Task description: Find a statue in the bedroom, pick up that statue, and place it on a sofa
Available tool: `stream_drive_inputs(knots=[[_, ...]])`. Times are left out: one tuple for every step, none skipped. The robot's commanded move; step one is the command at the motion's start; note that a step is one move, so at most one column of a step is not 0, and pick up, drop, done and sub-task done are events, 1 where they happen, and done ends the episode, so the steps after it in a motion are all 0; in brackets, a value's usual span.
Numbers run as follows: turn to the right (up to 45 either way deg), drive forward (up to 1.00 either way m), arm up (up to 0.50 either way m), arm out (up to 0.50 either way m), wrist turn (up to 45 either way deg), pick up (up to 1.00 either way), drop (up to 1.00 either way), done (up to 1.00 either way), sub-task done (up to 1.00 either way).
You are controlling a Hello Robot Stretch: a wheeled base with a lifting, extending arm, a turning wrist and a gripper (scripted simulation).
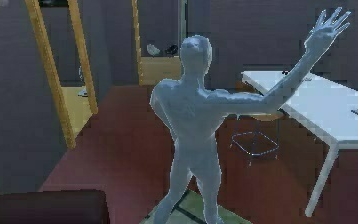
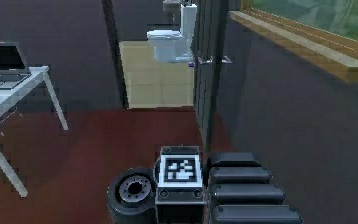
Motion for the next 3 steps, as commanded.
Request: stream_drive_inputs(knots=[[9.0,0.00,0.00,0.00,0.0,0.00,0.00,0.00,0.00],[3.0,0.00,0.00,0.00,0.0,0.00,0.00,0.00,0.00],[-45.0,0.00,0.00,0.00,0.0,0.00,0.00,0.00,0.00]])
